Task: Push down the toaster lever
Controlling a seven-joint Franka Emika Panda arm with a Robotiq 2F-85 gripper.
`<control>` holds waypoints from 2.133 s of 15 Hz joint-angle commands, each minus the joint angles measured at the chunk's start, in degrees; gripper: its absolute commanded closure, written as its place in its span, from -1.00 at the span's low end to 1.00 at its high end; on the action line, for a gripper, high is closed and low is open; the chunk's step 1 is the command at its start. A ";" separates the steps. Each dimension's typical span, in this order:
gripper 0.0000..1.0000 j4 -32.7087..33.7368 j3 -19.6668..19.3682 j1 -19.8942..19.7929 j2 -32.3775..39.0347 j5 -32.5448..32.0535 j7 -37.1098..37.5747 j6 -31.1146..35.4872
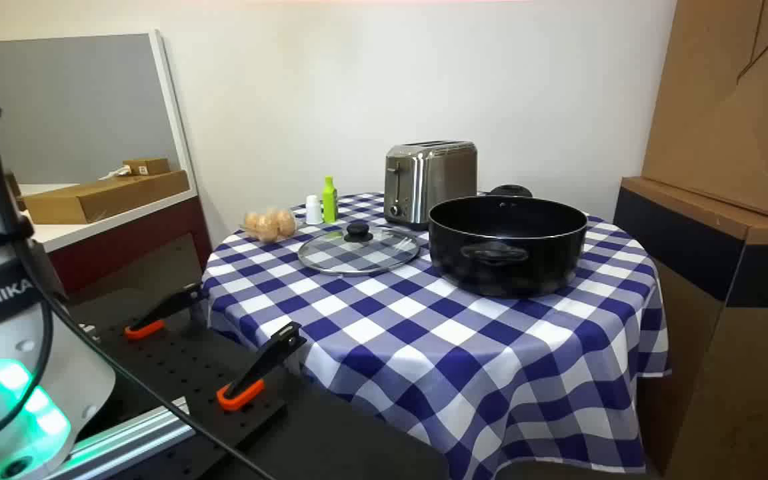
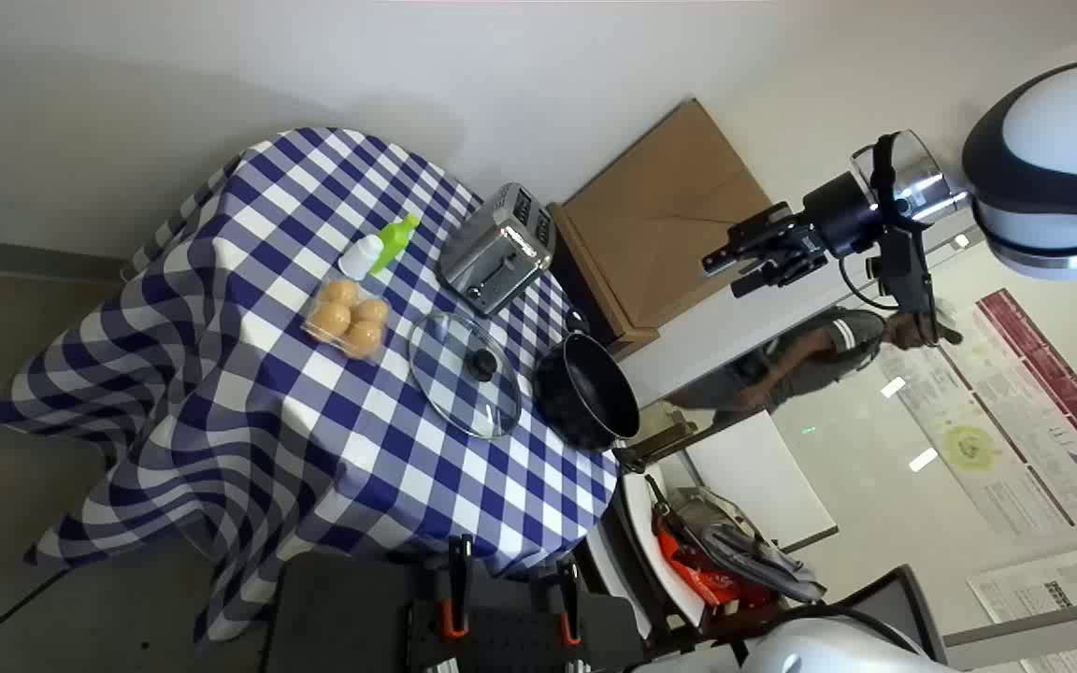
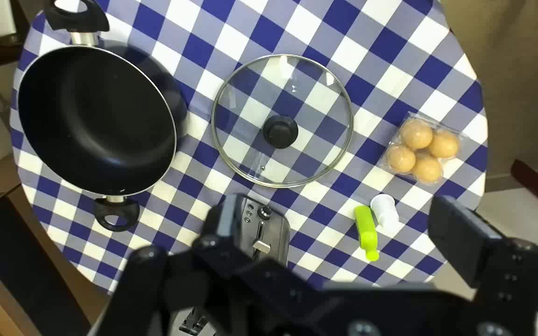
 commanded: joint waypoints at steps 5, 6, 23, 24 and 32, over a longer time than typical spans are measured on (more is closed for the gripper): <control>-0.41 0.59 0.03 -0.47 1.89 -1.04 1.54 0.96; -0.38 0.87 -0.24 -0.47 2.77 -0.77 1.28 1.33; 1.00 14.57 3.54 -2.96 35.33 -16.19 15.57 21.66; 1.00 16.26 3.58 -2.64 37.57 -17.87 16.32 22.33; 1.00 25.08 0.75 0.17 49.73 -25.11 21.36 25.86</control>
